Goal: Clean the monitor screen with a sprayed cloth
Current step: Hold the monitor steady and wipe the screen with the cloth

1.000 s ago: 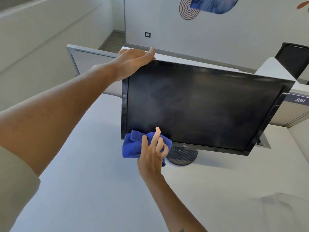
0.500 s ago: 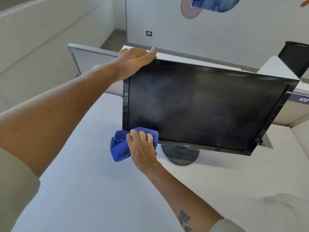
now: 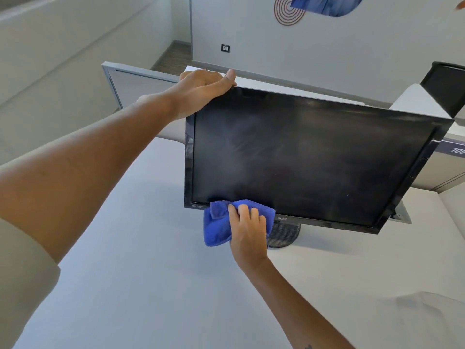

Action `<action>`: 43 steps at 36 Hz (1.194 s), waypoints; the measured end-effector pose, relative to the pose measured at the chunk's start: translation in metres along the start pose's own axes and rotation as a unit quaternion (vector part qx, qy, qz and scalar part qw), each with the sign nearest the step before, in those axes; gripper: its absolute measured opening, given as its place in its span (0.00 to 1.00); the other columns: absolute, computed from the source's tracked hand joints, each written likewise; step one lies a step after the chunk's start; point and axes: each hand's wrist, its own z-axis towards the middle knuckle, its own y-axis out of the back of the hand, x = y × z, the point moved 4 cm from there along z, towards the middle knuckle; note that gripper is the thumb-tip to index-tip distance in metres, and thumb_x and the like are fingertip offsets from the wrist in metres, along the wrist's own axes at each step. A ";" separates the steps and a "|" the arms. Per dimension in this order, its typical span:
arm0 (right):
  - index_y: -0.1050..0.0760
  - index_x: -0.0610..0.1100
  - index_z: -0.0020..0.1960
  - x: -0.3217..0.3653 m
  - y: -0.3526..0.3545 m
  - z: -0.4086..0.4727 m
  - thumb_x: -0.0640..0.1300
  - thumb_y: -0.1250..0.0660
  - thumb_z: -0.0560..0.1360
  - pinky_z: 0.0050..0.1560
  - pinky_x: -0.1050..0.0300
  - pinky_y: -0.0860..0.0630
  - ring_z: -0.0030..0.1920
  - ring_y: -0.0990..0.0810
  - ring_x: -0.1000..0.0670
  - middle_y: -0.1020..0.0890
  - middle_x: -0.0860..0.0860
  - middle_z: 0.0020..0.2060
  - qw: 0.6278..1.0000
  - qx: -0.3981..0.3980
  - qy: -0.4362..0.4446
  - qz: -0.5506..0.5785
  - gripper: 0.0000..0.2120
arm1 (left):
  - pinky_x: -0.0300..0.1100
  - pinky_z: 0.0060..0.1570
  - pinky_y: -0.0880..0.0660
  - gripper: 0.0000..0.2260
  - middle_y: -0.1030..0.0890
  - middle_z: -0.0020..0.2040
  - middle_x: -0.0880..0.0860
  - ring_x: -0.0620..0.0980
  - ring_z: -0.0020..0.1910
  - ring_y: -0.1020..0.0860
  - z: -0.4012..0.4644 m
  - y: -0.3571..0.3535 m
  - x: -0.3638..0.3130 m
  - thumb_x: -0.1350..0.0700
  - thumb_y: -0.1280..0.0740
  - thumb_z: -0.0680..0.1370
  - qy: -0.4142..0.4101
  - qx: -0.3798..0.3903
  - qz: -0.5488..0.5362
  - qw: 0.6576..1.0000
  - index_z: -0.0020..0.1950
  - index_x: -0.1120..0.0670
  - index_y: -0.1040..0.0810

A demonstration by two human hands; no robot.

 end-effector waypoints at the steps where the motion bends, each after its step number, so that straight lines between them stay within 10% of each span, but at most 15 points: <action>1: 0.23 0.45 0.67 0.002 0.000 0.001 0.37 0.25 0.68 0.38 0.48 0.28 0.43 0.25 0.45 0.24 0.49 0.47 1.000 0.000 -0.005 0.004 0.28 | 0.61 0.83 0.40 0.34 0.17 0.64 0.34 0.59 0.81 0.34 0.000 0.000 -0.001 0.15 0.49 0.74 0.001 0.000 -0.001 1.000 0.62 0.31 0.15; 21: 0.24 0.48 0.60 0.090 0.019 0.035 0.44 0.23 0.69 0.42 0.52 0.36 0.47 0.27 0.49 0.27 0.52 0.51 0.995 0.071 0.068 0.014 0.22 | 0.59 0.84 0.45 0.38 0.17 0.66 0.36 0.56 0.81 0.35 -0.005 -0.002 -0.006 0.15 0.51 0.74 0.002 -0.008 0.010 1.000 0.64 0.35 0.15; 43: 0.19 0.51 0.53 -0.147 0.030 -0.028 0.42 0.27 0.68 0.40 0.49 0.39 0.45 0.26 0.41 0.25 0.48 0.49 0.987 -0.030 -0.152 -0.052 0.14 | 0.62 0.83 0.42 0.37 0.20 0.69 0.37 0.58 0.81 0.36 -0.007 0.002 -0.004 0.14 0.51 0.72 -0.009 -0.006 0.007 1.000 0.67 0.29 0.17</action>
